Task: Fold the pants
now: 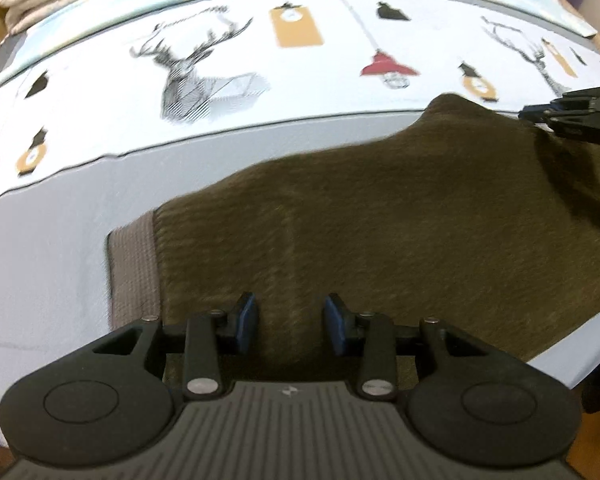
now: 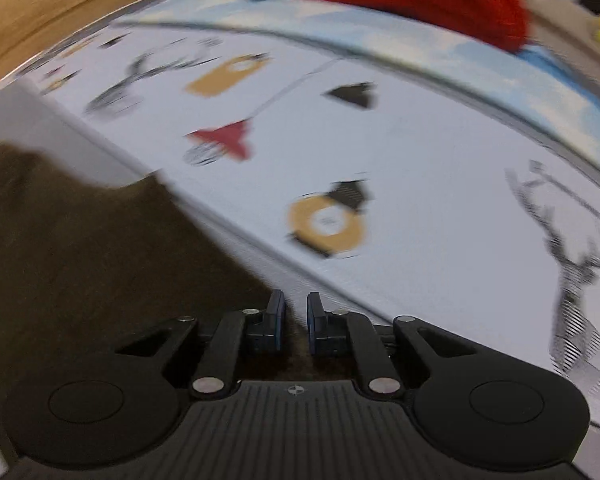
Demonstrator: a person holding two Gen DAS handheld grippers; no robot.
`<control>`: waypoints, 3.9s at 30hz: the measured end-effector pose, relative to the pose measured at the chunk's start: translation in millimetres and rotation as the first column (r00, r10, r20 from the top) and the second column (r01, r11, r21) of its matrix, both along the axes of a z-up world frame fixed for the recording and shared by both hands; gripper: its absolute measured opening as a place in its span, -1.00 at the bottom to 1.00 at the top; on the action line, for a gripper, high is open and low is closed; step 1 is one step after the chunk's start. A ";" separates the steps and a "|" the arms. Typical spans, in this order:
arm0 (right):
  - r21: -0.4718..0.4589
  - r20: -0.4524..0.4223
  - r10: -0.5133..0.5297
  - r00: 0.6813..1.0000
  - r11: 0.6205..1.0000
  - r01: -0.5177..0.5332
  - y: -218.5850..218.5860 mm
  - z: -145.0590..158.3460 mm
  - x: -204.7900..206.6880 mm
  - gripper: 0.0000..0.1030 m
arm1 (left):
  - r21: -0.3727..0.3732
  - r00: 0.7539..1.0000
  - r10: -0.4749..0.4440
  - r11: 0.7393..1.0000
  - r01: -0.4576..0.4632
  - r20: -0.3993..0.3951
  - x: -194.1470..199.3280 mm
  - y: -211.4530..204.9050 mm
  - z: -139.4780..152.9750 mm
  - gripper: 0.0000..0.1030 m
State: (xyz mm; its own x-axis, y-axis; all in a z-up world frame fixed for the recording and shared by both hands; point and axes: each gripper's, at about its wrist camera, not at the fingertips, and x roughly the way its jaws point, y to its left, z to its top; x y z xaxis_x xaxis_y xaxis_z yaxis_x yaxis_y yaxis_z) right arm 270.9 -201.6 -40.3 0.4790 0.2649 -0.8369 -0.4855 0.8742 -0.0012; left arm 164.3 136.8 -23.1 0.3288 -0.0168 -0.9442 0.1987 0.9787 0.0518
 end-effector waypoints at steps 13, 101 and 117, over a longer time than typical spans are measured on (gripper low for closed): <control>0.190 0.007 0.113 0.994 0.975 -0.112 -63.8 40.4 -45.8 -0.51 | -0.043 0.991 -0.121 0.991 0.124 0.053 26.7 -84.4 7.3 -0.18; 0.300 -0.025 -0.989 0.144 0.130 0.945 -372.8 45.3 -291.6 -0.66 | -0.047 0.950 -0.240 0.966 0.254 0.199 -13.4 -142.1 43.7 0.04; 0.090 0.530 -0.498 0.686 0.837 0.539 -61.0 152.8 -208.5 -0.69 | -0.096 0.964 -0.122 0.984 0.148 0.237 -17.9 -75.1 60.8 0.04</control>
